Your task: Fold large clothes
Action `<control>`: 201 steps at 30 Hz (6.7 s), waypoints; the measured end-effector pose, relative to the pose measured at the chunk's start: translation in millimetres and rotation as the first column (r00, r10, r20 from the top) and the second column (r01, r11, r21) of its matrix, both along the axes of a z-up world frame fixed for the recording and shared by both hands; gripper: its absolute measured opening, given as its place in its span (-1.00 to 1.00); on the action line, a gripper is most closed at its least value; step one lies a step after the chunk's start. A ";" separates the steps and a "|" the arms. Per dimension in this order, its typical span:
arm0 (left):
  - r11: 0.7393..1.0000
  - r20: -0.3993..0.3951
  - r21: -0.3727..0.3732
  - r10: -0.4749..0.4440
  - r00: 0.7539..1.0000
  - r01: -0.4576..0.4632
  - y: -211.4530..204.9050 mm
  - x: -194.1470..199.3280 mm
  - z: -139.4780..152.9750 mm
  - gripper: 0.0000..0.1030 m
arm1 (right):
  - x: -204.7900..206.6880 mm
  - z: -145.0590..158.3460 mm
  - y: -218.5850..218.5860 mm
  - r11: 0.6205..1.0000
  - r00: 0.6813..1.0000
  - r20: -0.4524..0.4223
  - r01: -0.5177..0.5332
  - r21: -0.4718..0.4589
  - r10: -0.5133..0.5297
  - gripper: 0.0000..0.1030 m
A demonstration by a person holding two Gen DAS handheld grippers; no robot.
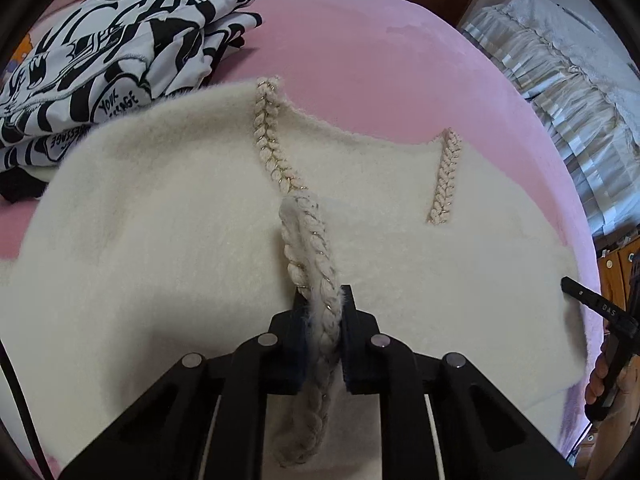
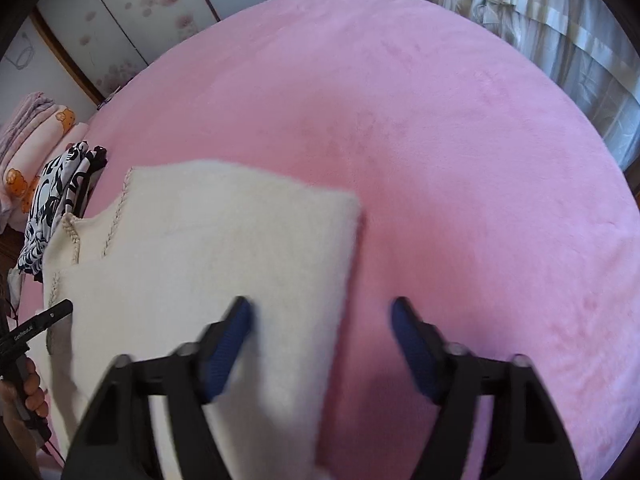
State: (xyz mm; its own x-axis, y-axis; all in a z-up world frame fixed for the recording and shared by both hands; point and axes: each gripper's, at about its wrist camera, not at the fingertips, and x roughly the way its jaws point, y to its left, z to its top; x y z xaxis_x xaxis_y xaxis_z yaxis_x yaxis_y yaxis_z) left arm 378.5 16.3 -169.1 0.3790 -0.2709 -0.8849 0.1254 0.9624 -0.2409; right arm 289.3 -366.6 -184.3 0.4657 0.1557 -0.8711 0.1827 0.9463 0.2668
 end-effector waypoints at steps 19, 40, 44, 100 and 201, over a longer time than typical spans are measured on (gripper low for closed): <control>0.976 0.162 0.212 0.017 0.987 -0.051 -17.9 -59.5 55.5 0.04 | -63.2 63.3 81.0 0.970 0.979 0.186 -0.040 -0.240 0.086 -0.23; 0.977 0.133 0.208 0.018 0.991 -0.045 -58.8 -83.9 -0.5 0.08 | -91.8 8.0 89.7 0.938 0.996 0.081 -0.017 -0.345 0.048 -0.38; 0.972 0.144 0.230 0.018 0.989 -0.051 -62.7 -87.5 0.1 0.08 | -98.8 12.6 86.5 0.935 0.996 0.090 0.010 -0.353 0.023 -0.47; 0.960 0.250 0.115 0.219 0.943 -0.253 100.3 -304.9 160.0 0.30 | -230.9 166.5 275.0 0.945 0.948 0.253 -0.111 -0.307 0.193 -0.28; 0.967 0.032 0.098 0.233 0.972 -0.235 153.6 -216.1 73.8 0.46 | -90.8 33.6 333.1 0.952 0.955 -0.001 -0.294 0.083 0.296 0.00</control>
